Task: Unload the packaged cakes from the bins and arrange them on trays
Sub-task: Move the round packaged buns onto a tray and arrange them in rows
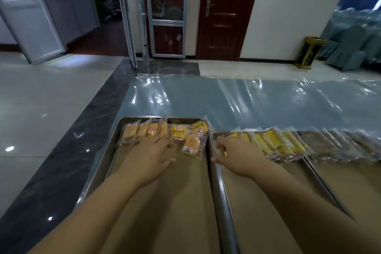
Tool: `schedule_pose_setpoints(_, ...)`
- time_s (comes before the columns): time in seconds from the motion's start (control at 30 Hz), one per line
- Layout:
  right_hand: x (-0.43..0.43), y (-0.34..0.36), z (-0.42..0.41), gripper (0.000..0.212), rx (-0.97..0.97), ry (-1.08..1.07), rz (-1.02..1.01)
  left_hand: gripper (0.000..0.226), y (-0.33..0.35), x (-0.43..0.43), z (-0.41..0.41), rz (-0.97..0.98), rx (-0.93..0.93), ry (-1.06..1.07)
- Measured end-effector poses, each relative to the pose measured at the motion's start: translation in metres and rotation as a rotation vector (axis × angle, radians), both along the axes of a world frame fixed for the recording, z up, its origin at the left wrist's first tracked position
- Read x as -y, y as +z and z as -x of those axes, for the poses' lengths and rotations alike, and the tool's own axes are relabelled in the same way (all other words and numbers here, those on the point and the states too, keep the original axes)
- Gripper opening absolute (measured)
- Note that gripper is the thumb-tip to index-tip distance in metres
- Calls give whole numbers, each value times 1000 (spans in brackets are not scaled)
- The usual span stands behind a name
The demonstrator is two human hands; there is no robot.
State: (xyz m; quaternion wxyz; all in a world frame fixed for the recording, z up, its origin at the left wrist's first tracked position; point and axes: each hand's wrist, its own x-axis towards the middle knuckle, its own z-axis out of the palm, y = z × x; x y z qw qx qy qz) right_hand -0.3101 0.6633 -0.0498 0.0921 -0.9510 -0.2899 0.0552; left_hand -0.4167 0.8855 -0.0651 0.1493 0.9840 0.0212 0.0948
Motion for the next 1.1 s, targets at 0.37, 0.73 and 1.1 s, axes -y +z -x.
schedule_pose_setpoints(0.37,235,47,68,44,70,-54,29,38,43,223,39,-52,-32,-156)
schedule_pose_setpoints(0.73,414,74,73,38,174,-171,-89,36,61,376,16,-75,21,-297)
schedule_pose_setpoints(1.1,533,88,-37,27,250,-212,-27,31,68,492,-108,-2,100,-373)
